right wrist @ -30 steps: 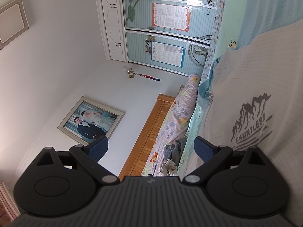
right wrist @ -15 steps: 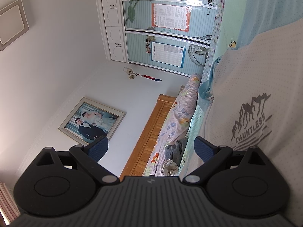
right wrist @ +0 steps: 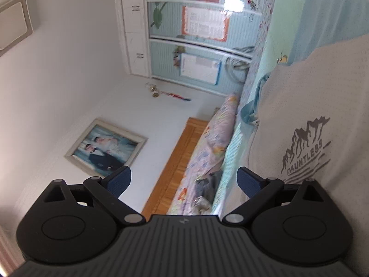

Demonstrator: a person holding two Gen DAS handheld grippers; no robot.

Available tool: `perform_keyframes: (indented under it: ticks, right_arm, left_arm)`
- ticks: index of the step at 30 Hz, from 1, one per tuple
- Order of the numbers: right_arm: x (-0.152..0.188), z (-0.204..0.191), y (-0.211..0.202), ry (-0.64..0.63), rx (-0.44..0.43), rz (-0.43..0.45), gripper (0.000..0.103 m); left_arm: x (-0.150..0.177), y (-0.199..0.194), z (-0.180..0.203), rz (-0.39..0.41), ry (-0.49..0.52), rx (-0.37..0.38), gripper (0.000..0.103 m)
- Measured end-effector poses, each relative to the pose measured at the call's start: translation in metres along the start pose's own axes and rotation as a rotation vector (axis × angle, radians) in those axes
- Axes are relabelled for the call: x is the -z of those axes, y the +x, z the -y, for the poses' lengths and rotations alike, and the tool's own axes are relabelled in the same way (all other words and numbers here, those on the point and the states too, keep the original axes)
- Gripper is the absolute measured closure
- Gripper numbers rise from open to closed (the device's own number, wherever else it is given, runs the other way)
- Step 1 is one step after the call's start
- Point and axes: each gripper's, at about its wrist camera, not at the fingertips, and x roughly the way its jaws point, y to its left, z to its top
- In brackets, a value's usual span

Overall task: Fold clothes
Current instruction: 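Fold the sleeve across the jacket body with the left gripper and release, then move the open right gripper over the jacket to the other light-blue cuff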

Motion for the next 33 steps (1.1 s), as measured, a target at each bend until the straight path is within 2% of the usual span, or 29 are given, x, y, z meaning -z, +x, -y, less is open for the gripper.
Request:
perform_keyframes:
  ticks: [3,6,8,12,16,21,27,33]
  right_arm:
    - [0.015,-0.036,-0.009,-0.075,0.052,-0.043,0.0]
    - [0.032,-0.069,-0.041,-0.102,-0.032,-0.08,0.0]
    - [0.032,-0.077,-0.07,-0.096,-0.067,-0.065,0.0]
    - [0.018,-0.062,-0.127,-0.06,-0.047,0.046,0.0]
    - [0.002,-0.031,-0.156,-0.019,0.058,0.093,0.0]
    - [0.0,0.003,-0.171,0.137,-0.111,0.168,0.0]
    - [0.004,0.005,-0.17,0.123,-0.131,0.156,0.0]
    - [0.005,0.004,-0.169,0.145,-0.163,0.117,0.0]
  left_arm:
    - [0.037,-0.013,0.017,-0.036,-0.003,0.103,0.014]
    - [0.056,-0.016,0.018,-0.033,-0.01,0.11,0.011]
    - [0.065,-0.009,0.014,-0.048,-0.037,0.097,0.011]
    - [0.074,-0.004,0.002,-0.004,-0.038,0.108,0.008]
    - [0.081,-0.002,0.004,0.04,-0.035,0.129,0.001]
    - [0.085,-0.003,-0.003,0.08,-0.098,0.161,0.001]
    - [0.089,-0.004,-0.017,0.111,-0.176,0.22,0.001]
    - [0.089,-0.003,-0.01,0.111,-0.157,0.193,0.001]
